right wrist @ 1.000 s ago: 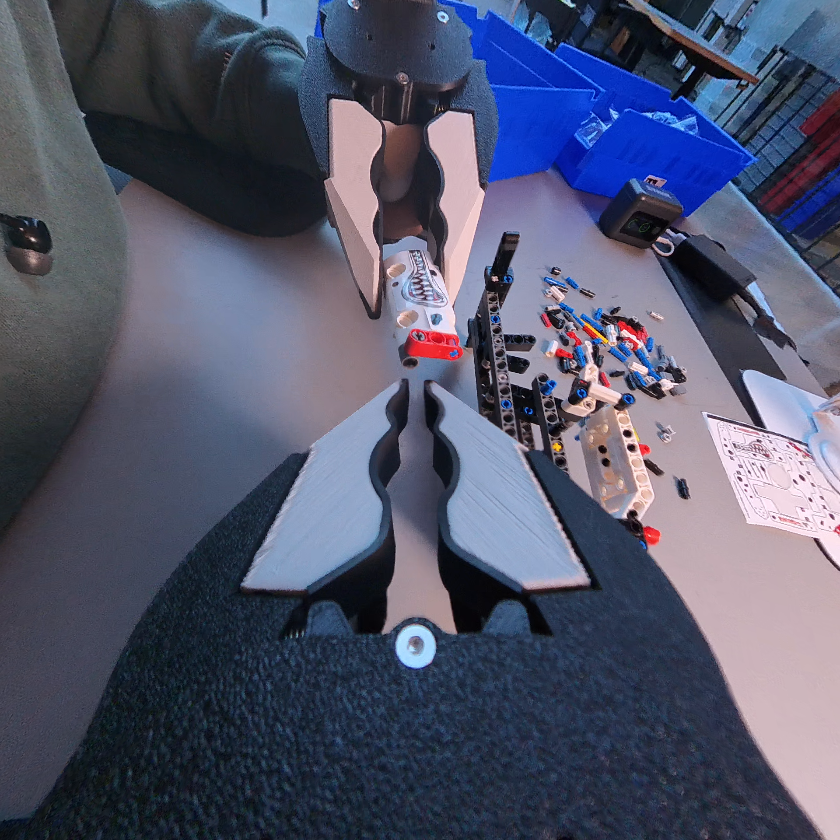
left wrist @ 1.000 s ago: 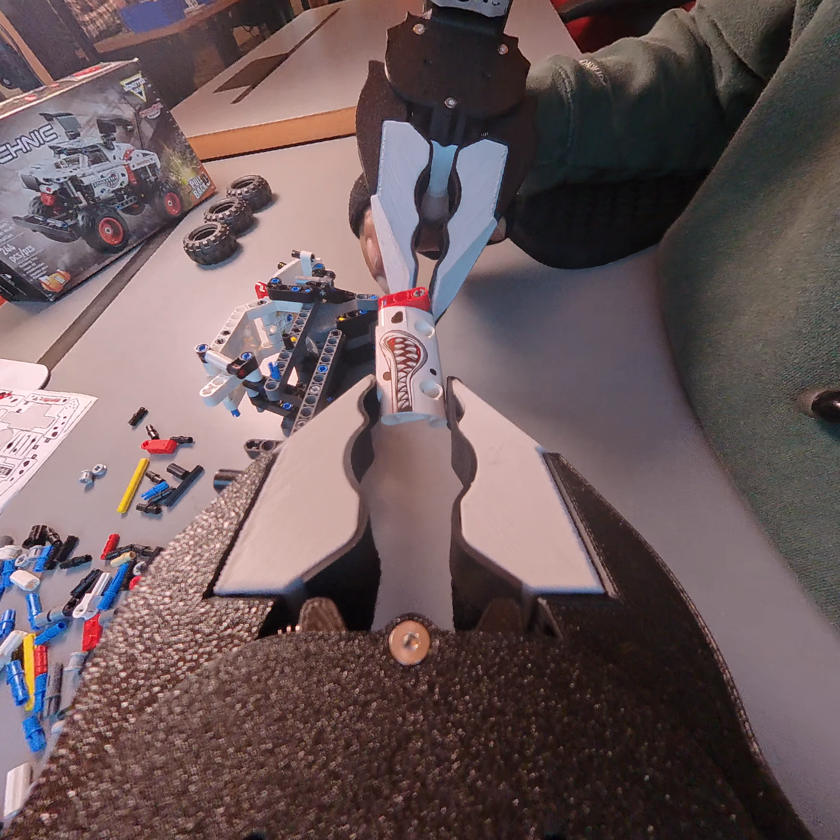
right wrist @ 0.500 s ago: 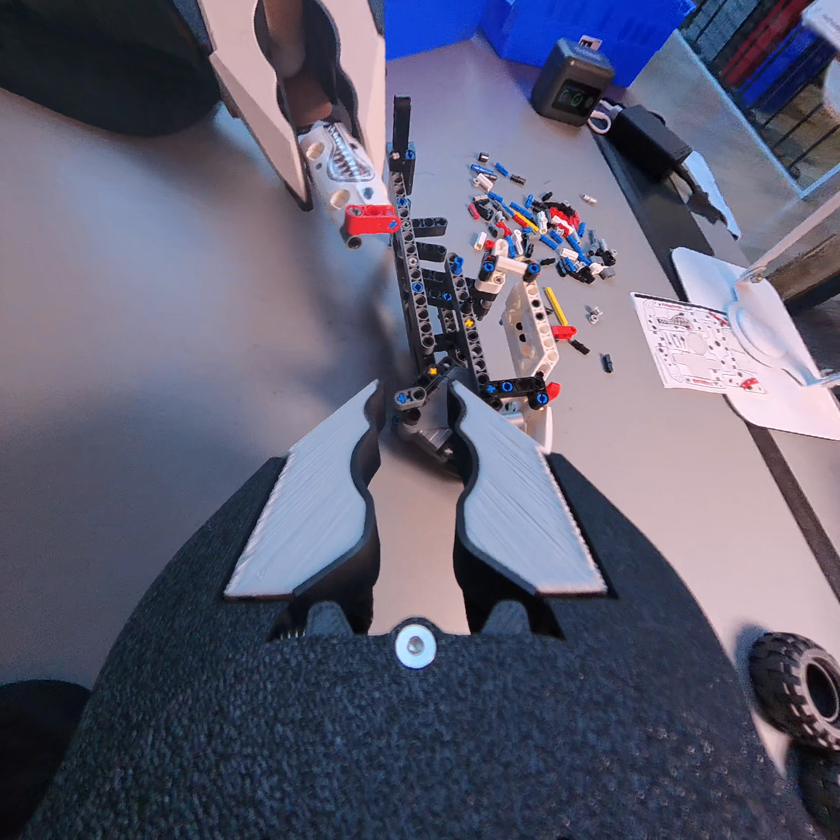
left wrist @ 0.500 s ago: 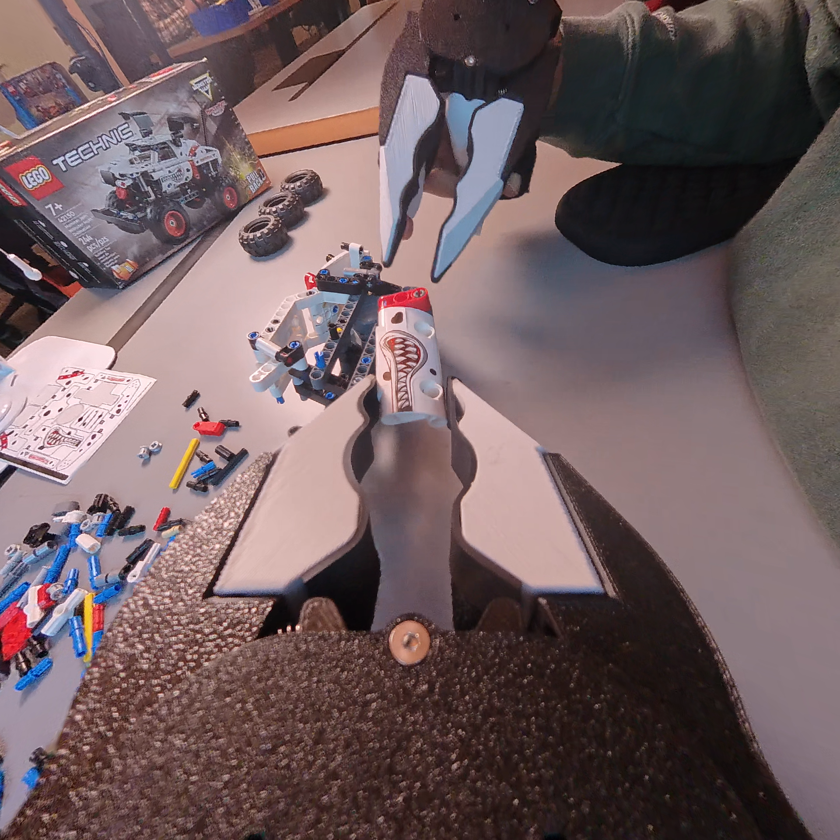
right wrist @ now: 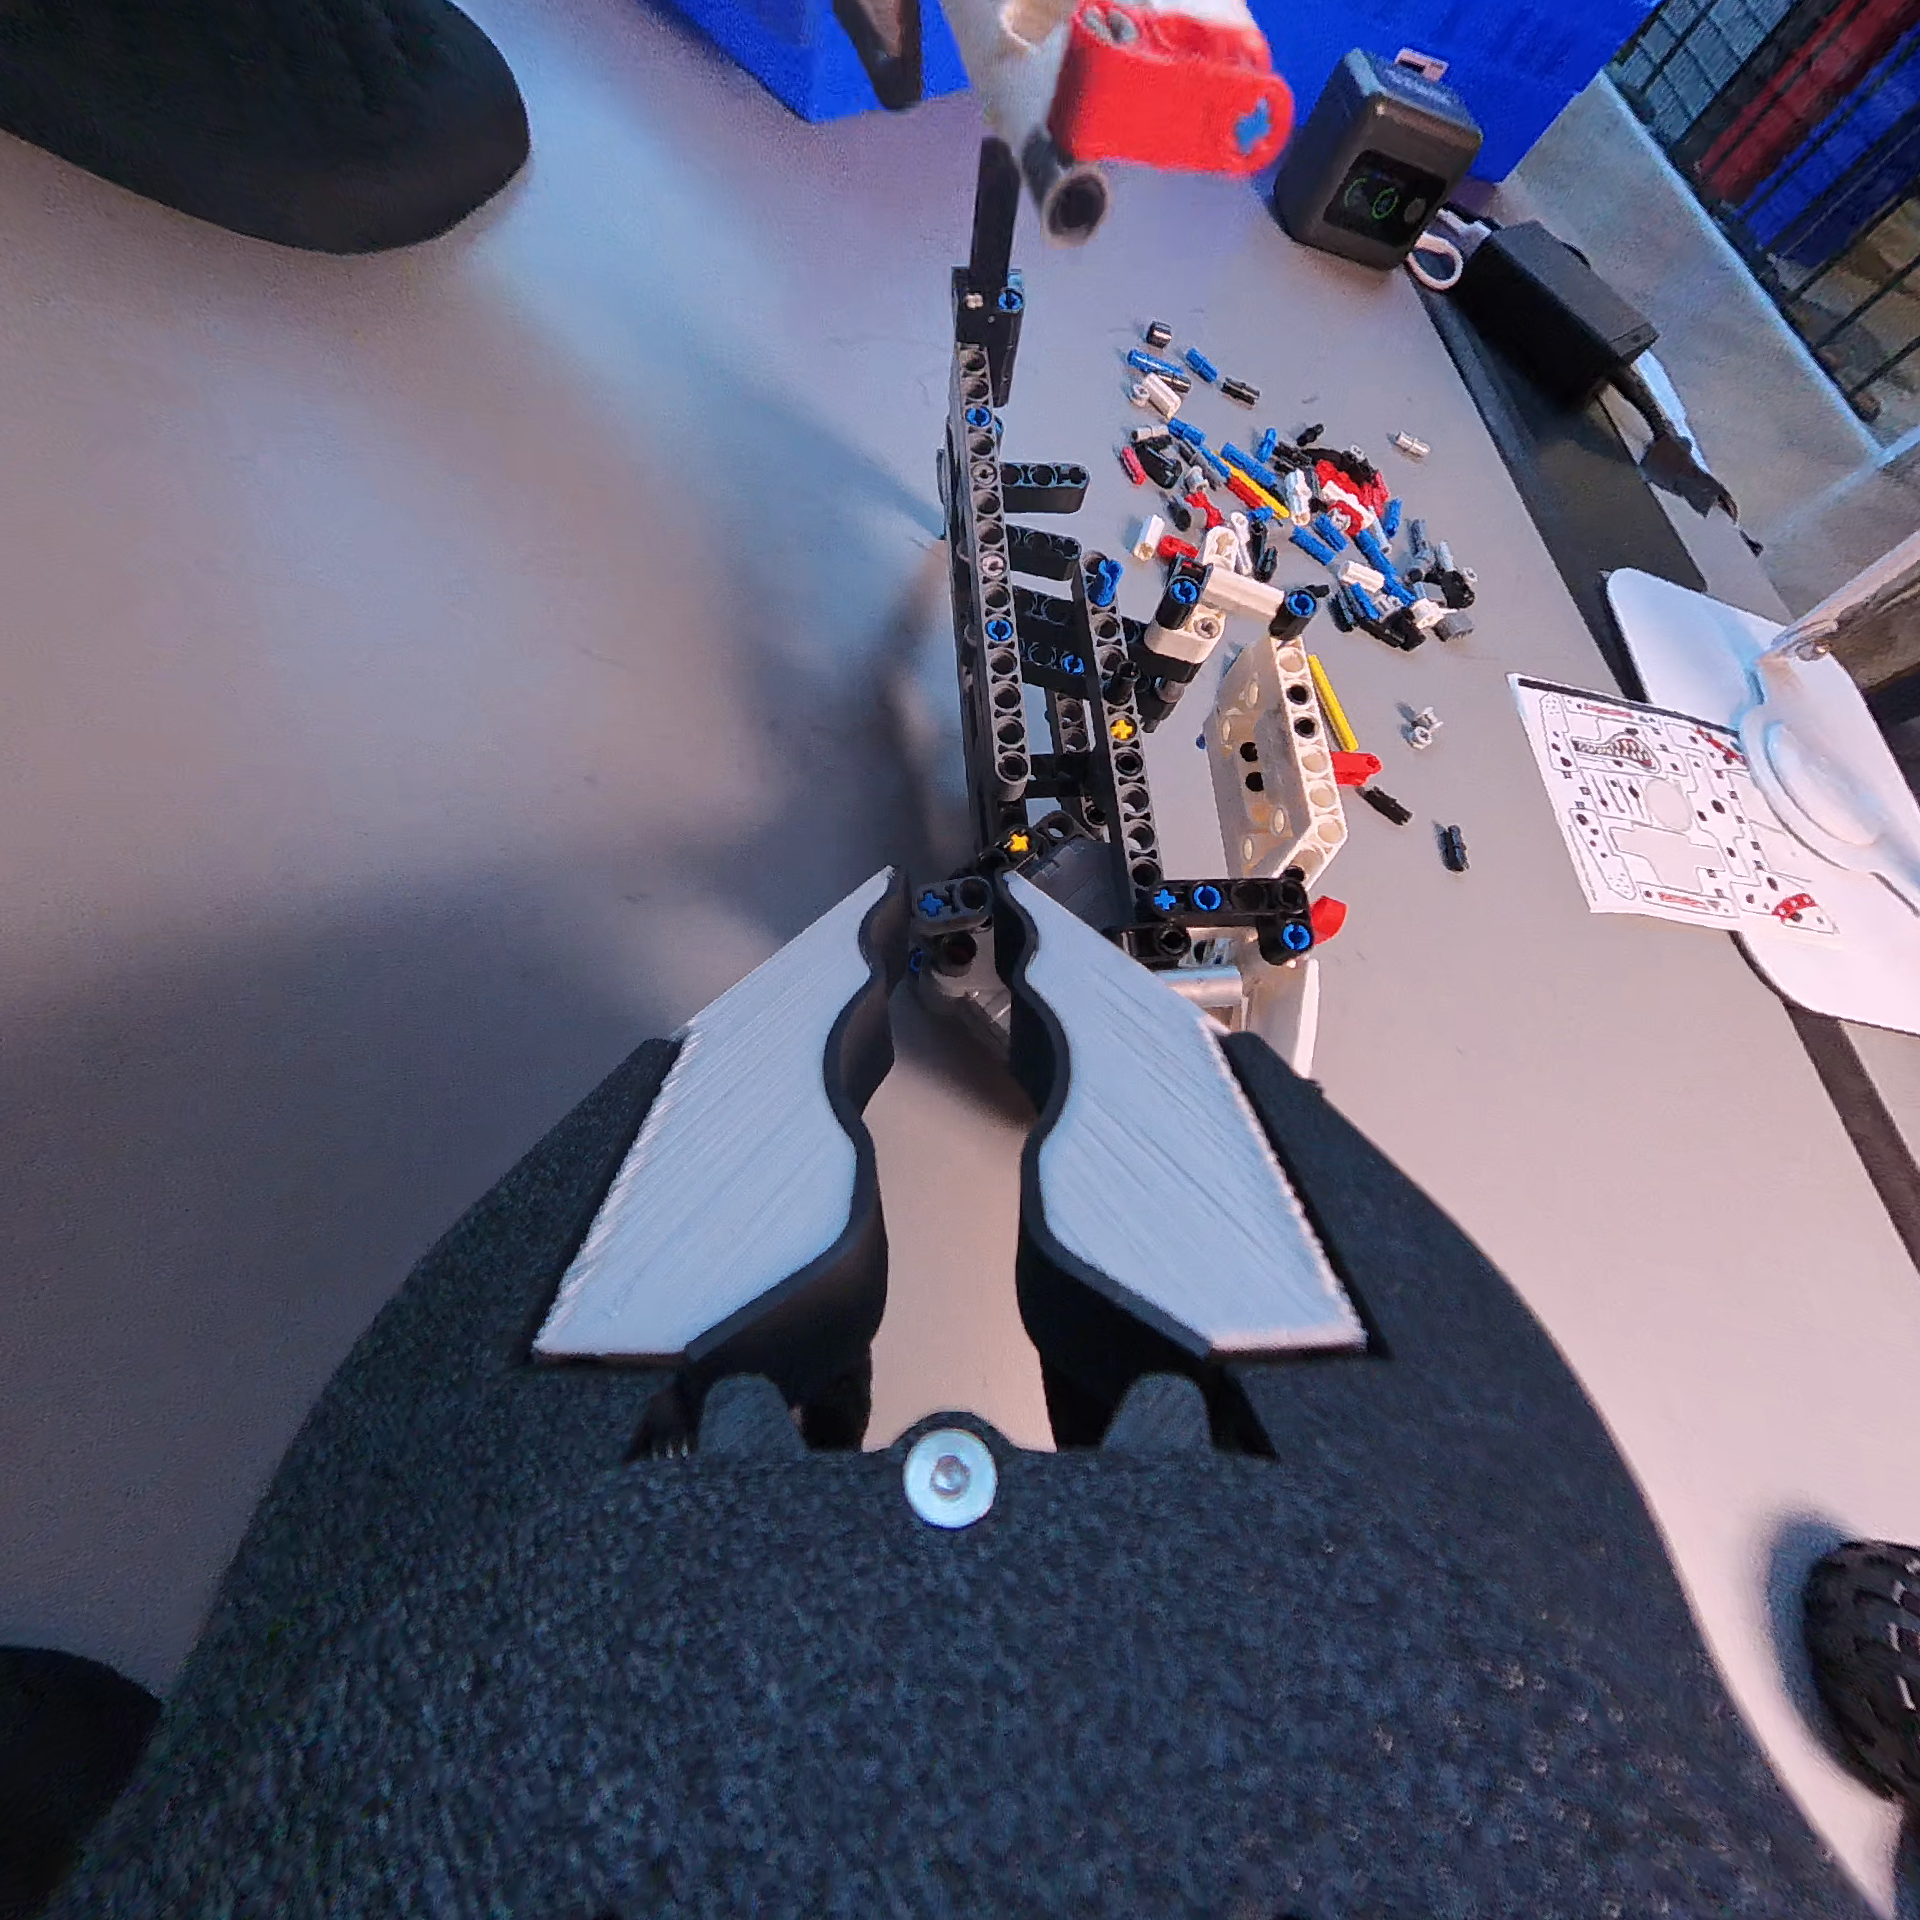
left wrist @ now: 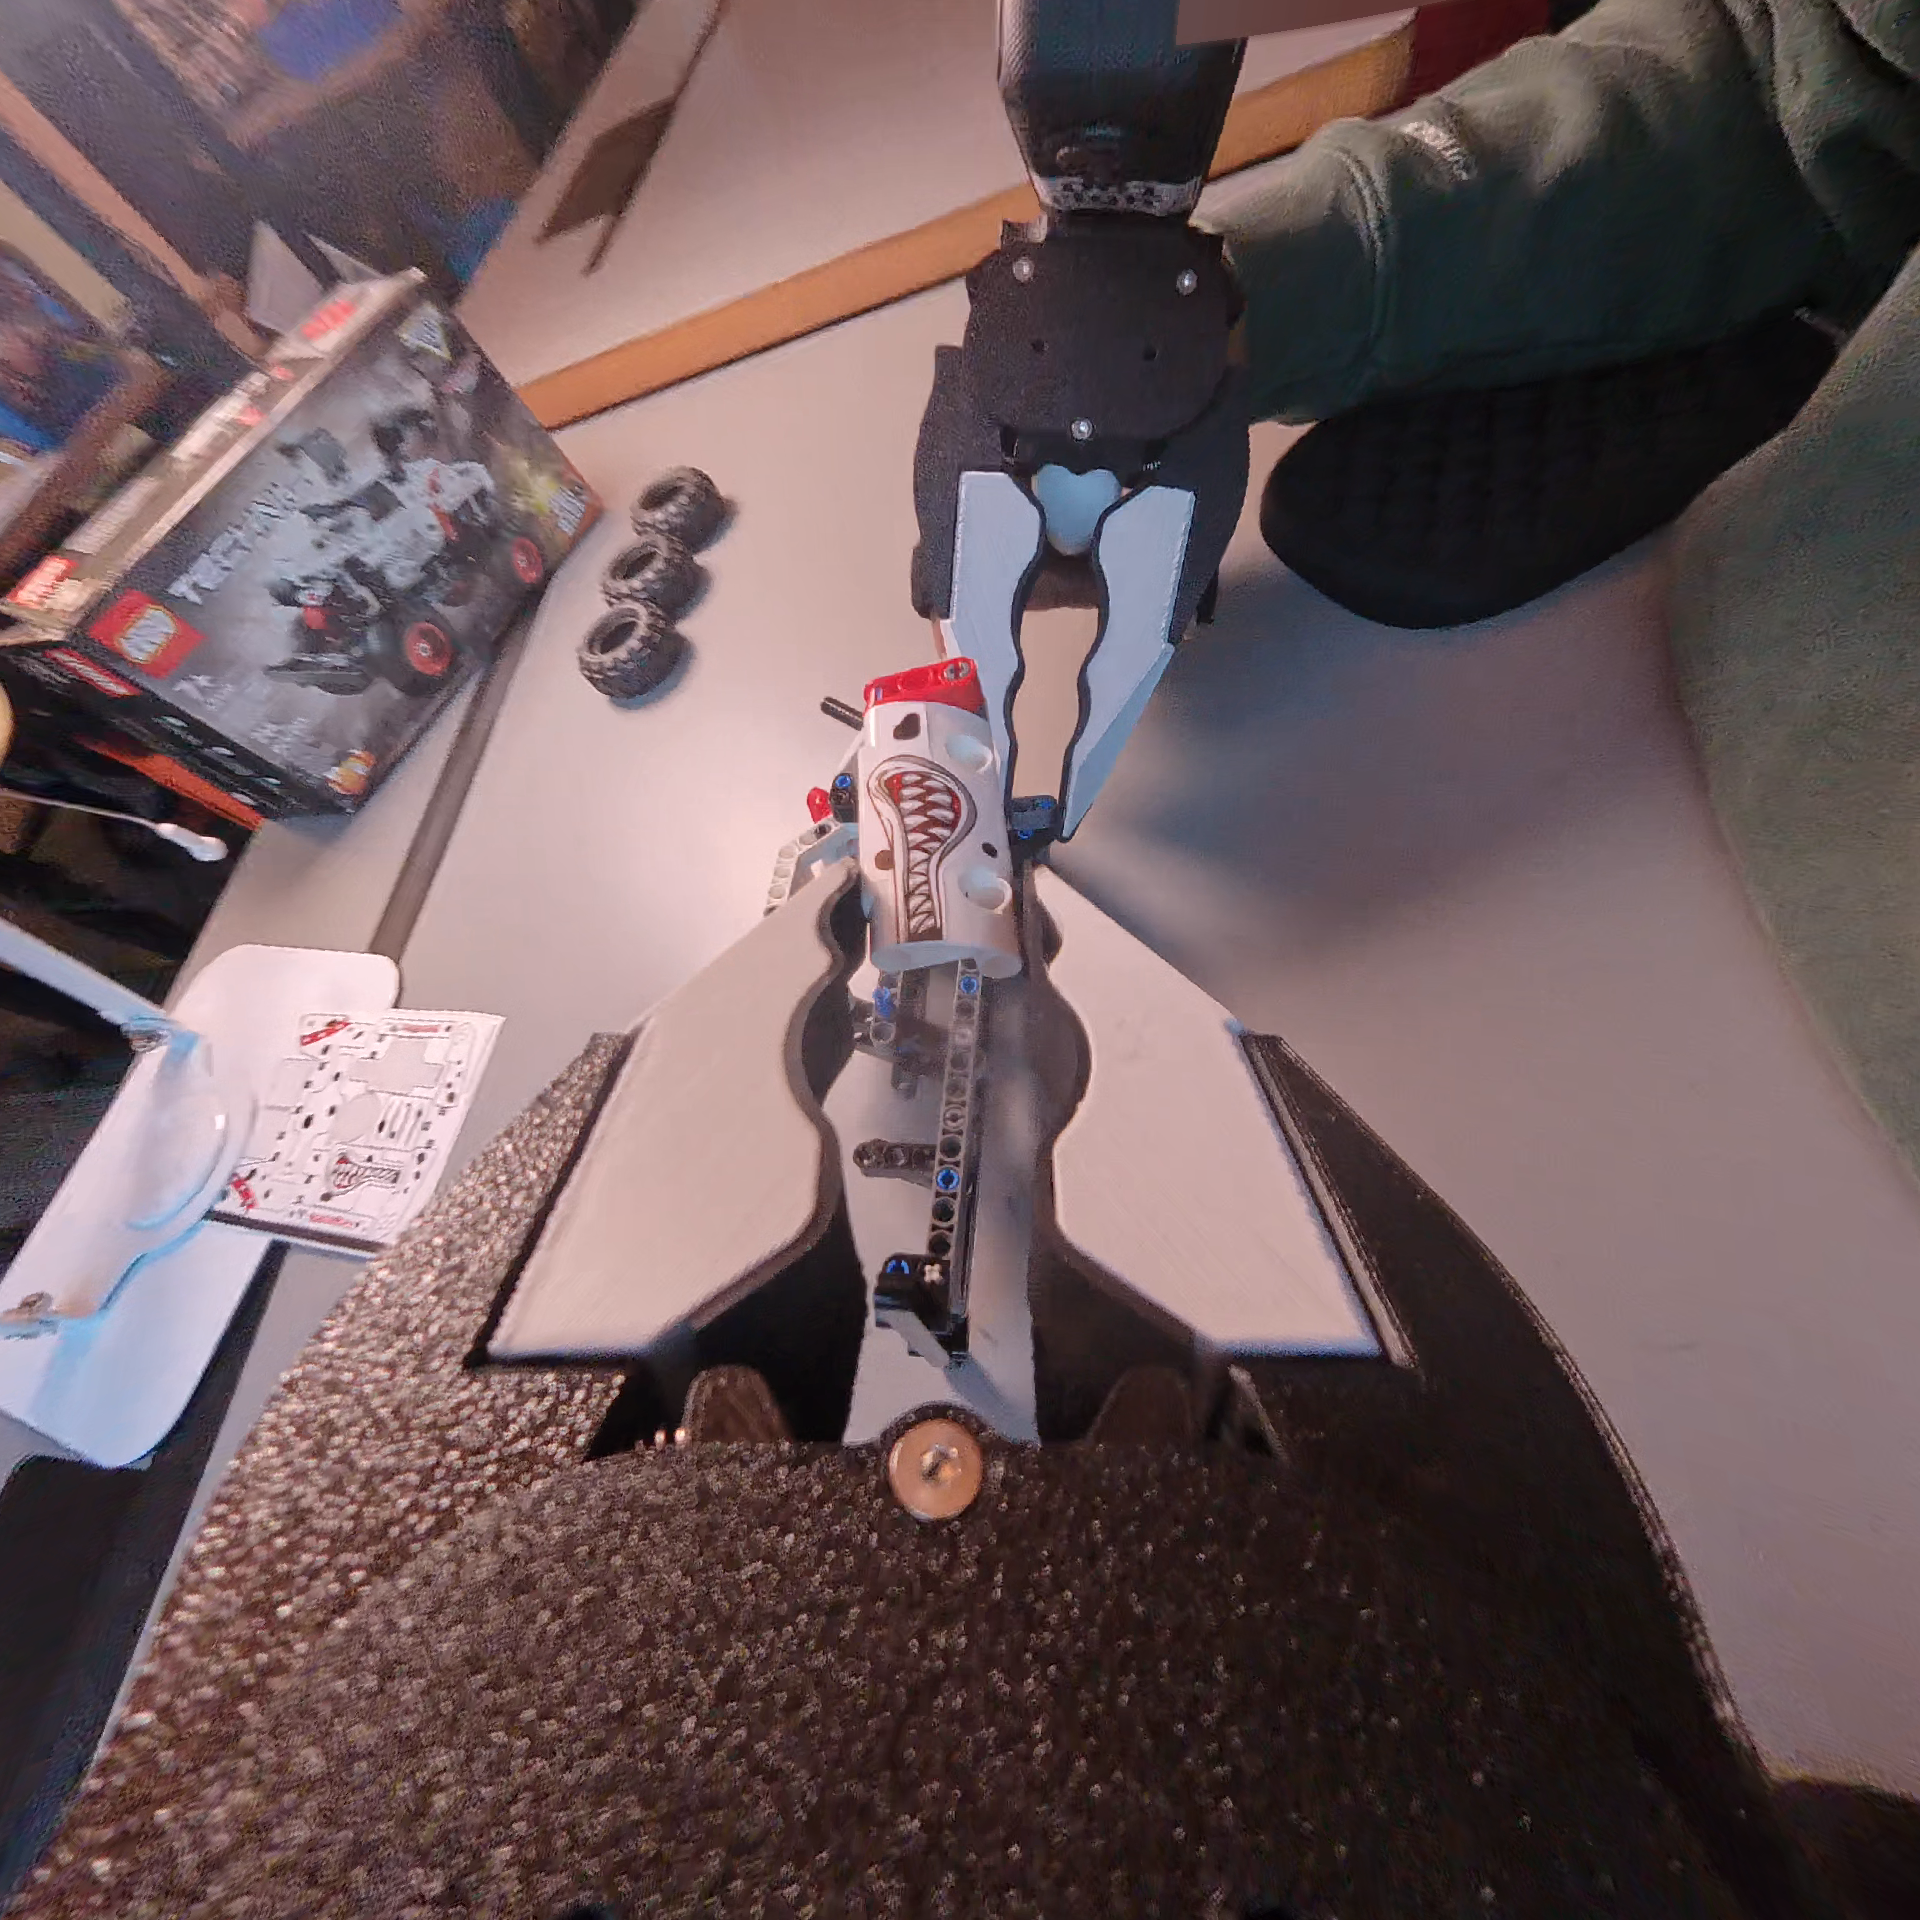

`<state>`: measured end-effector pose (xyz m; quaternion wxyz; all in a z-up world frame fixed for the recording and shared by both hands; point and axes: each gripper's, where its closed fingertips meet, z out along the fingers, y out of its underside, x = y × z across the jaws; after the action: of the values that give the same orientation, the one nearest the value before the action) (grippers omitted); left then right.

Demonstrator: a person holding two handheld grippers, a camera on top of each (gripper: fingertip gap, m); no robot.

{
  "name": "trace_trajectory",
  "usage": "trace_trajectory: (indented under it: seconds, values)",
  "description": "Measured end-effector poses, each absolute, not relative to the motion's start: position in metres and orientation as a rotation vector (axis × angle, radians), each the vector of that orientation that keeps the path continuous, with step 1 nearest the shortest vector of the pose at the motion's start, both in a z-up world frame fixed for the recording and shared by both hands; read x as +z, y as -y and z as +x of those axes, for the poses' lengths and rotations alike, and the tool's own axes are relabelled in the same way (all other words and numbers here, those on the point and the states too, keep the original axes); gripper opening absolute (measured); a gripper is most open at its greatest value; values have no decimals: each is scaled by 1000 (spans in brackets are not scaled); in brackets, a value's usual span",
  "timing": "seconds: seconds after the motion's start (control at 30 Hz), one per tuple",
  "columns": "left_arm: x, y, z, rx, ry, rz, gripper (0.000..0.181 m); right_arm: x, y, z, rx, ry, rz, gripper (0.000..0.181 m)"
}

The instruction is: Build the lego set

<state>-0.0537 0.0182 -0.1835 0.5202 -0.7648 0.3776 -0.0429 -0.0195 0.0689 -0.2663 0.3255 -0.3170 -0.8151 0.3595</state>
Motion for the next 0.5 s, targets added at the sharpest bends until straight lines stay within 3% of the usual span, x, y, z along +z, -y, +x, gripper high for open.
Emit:
trace_trajectory:
  seconds: [0.37,0.5]
  values:
    - [-247,-58,-50,-279,-1119,-2136,29,-242,-71,-14,1038,2083,-839,20]
    - [-252,-58,-50,-287,-1122,-2156,29,-233,-79,-20,997,2034,-862,34]
